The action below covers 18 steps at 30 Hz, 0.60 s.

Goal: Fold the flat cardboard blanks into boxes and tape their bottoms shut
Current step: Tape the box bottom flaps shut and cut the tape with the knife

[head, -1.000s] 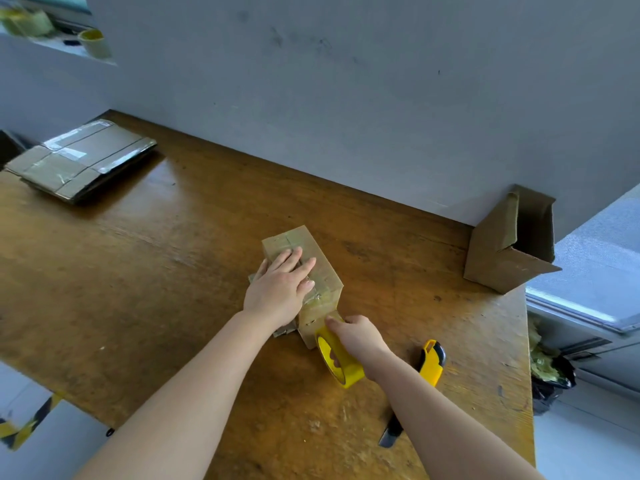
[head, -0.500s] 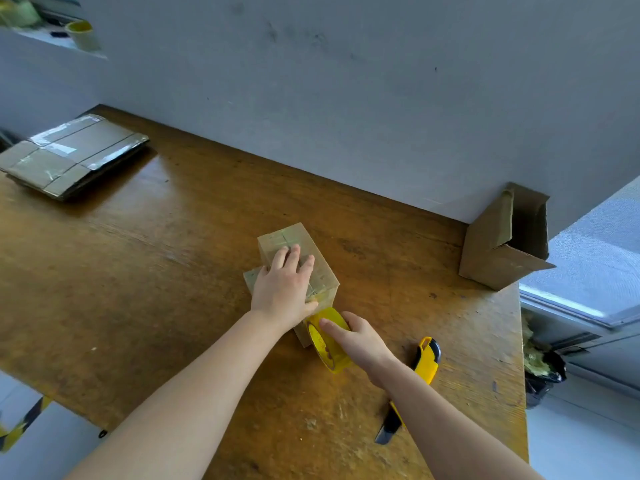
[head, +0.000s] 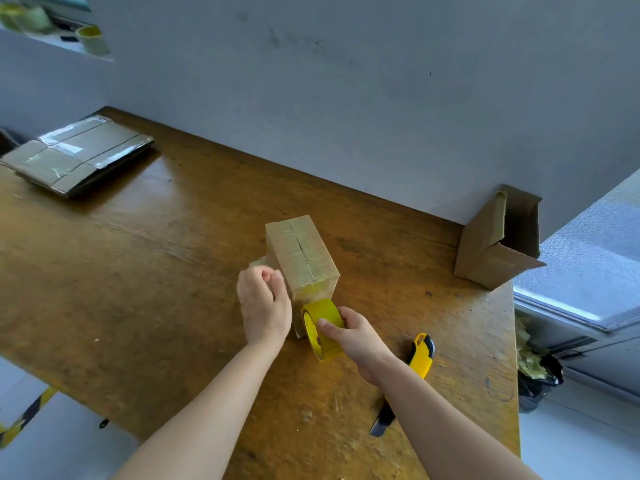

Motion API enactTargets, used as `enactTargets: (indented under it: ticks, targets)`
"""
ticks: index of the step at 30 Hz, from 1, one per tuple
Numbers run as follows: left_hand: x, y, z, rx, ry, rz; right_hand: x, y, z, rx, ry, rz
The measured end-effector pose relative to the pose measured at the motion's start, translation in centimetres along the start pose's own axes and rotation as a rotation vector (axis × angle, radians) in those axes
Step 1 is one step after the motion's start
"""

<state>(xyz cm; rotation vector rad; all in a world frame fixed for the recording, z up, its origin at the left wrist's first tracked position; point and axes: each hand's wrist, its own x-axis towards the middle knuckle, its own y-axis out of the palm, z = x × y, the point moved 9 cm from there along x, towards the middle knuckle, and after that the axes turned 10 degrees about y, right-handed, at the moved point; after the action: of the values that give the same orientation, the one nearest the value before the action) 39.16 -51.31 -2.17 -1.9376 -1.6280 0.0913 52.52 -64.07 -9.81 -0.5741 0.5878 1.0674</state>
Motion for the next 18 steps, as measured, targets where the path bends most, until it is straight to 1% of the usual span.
enactTargets:
  ticks: [1, 2, 5, 6, 7, 9, 11, 12, 14, 16, 18]
  targets:
    - [-0.9, 0.2, 0.7, -0.003, -0.104, 0.011, 0.0, 0.0, 0.0, -0.006, 0.0, -0.005]
    - [-1.9, 0.9, 1.5, 0.005, -0.202, 0.085, -0.1, 0.0, 0.1, -0.011, -0.002, -0.006]
    - [-4.8, 4.4, 3.3, -0.053, -0.478, 0.41, -0.5, 0.2, 0.4, -0.037, -0.019, 0.016]
    - [-5.4, 5.3, 3.5, -0.091, -0.543, 0.496, -0.6, 0.3, 0.5, -0.071, -0.026, 0.031]
    - [-5.8, 6.0, 3.6, -0.13, -0.593, 0.54, -0.8, 0.4, 0.5, -0.119, -0.037, 0.048]
    - [-5.8, 6.4, 3.9, -0.207, -0.655, 0.507, -1.1, 0.1, 0.7, -0.222, -0.064, 0.058]
    - [-5.6, 6.2, 4.2, -0.266, -0.684, 0.434, -1.4, -1.8, 1.0, -0.387, -0.105, -0.03]
    - [-5.6, 6.1, 4.3, -0.282, -0.687, 0.408, -1.7, -3.0, 1.0, -0.554, -0.13, -0.1]
    - [-5.5, 5.9, 4.2, -0.283, -0.669, 0.362, -2.3, -5.1, 0.2, -0.981, -0.153, -0.213]
    - [-5.5, 5.7, 3.9, -0.258, -0.642, 0.326, -3.0, -6.3, -1.7, -1.305, -0.131, -0.234]
    - [-5.4, 5.6, 3.6, -0.237, -0.618, 0.306, -3.4, -6.8, -3.8, -1.525, -0.114, -0.208]
